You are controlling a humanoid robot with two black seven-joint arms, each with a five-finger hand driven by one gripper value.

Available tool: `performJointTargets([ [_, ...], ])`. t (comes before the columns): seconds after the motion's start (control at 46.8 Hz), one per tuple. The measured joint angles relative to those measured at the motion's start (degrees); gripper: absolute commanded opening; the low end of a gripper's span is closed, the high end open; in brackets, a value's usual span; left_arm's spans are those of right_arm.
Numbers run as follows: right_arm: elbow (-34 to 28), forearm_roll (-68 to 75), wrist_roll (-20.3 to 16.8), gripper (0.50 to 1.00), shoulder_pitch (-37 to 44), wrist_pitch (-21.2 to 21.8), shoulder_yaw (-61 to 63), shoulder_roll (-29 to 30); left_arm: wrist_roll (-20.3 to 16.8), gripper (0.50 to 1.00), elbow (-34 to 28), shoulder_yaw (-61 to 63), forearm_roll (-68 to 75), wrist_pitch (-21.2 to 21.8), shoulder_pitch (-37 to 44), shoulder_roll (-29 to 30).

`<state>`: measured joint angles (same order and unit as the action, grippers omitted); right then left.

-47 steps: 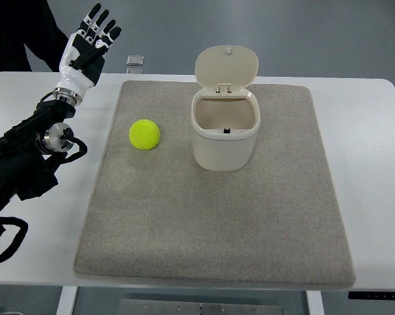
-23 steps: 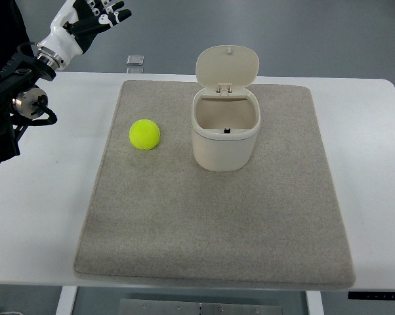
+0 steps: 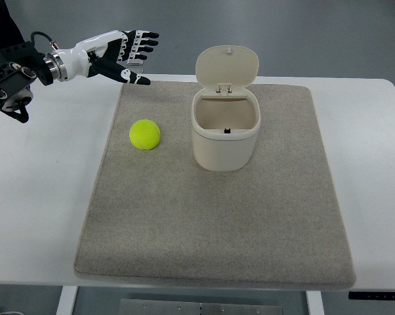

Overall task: Put tennis ball into box with left hand
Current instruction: 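Swing the left hand forward over the mat toward the tennis ball, then lower the left hand beside the yellow tennis ball, fingers curling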

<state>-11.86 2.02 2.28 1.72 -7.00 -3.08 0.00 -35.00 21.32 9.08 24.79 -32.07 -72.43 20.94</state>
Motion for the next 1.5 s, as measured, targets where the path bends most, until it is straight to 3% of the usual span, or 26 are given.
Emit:
performJointTargets([
  [0.876,0.00,0.00,0.00,0.901,0.01,-0.01,0.00,0.00,0.00,0.958,1.05,0.59,23.17,-0.57,-1.68,1.52],
  [1.112,0.00,0.00,0.00,0.901,-0.01,-0.01,0.00,0.00,-0.01,0.954,7.79,0.65,24.24,-0.29,-1.53,4.47],
  [1.496,0.00,0.00,0.00,0.901,-0.01,-0.01,0.00,0.00,-0.01,0.951,8.28,0.56,30.51,0.16,-1.91,6.13],
])
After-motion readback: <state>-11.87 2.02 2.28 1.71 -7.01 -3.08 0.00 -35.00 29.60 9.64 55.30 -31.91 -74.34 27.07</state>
